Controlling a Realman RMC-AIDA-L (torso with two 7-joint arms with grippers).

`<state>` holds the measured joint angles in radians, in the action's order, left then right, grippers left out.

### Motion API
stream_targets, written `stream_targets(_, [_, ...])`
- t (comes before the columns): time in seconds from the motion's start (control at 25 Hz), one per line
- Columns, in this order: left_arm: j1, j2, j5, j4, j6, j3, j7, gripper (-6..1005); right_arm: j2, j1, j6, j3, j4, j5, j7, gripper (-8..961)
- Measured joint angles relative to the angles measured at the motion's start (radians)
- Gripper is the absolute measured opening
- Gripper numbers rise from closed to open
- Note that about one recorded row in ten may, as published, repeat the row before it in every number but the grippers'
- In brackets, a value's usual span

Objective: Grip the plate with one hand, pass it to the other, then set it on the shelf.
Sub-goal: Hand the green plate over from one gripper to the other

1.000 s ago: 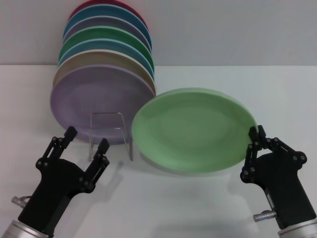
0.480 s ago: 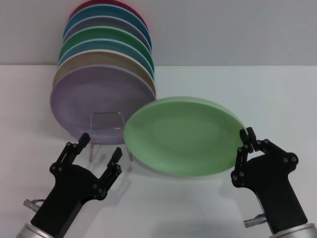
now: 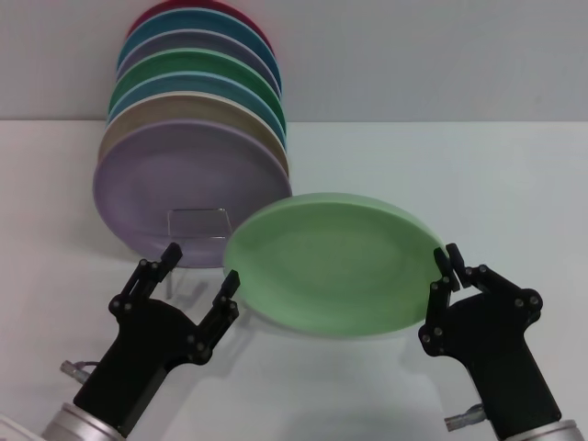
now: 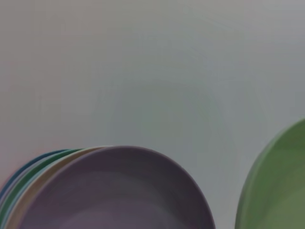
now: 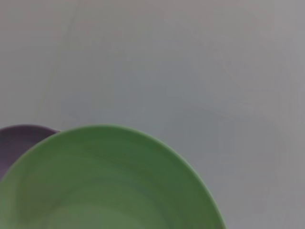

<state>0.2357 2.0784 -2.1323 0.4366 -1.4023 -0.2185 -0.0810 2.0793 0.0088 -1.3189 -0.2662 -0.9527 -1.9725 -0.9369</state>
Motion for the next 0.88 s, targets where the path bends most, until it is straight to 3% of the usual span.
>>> stream_targets(0.88, [0.030, 0.000, 0.005, -0.001, 0.036, 0.002, 0.008, 682, 0.001, 0.017, 0.022, 0.007, -0.002, 0.000, -0.013, 17])
